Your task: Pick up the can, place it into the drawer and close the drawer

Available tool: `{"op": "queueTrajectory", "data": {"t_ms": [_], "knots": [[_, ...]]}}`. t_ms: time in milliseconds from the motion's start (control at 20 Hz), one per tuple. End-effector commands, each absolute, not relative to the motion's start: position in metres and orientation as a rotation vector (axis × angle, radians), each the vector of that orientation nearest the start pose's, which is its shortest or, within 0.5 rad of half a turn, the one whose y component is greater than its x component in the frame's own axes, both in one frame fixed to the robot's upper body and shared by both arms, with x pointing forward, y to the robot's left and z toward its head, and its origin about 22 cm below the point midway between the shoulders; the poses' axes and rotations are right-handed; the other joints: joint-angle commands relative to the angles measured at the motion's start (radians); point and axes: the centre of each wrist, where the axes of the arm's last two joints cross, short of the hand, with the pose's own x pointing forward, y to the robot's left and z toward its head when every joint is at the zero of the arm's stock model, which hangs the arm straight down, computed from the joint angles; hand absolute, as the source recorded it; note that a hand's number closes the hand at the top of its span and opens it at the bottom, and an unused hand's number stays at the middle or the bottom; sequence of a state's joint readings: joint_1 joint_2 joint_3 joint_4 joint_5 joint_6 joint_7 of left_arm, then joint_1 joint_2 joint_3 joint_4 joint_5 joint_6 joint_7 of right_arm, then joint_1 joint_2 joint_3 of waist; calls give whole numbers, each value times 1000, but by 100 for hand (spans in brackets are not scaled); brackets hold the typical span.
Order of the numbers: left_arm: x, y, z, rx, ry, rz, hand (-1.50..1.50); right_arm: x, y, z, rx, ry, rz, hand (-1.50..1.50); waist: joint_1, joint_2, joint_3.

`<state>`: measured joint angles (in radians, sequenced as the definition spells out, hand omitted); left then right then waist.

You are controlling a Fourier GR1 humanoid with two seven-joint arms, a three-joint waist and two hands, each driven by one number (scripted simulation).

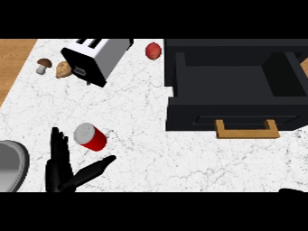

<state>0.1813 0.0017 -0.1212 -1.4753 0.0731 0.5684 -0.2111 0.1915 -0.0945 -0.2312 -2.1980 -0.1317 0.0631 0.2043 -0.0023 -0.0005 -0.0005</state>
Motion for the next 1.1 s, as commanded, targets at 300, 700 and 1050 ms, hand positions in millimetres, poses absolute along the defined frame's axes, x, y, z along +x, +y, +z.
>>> {"op": "queueTrajectory", "data": {"t_ms": [300, 700, 1050], "knots": [[202, 223, -117, 455, -1428, 397, -150, 149, -296, 120, -183, -1840, -73, -150, -4, 0, 0], [216, 236, -141, 460, -1406, 438, -150, 160, -287, 135, -208, -1837, -63, -150, -2, 1, 0], [243, 260, -135, 430, -1436, 403, -150, 169, -289, 126, -216, -1834, -39, -150, -2, 1, 0]]}}
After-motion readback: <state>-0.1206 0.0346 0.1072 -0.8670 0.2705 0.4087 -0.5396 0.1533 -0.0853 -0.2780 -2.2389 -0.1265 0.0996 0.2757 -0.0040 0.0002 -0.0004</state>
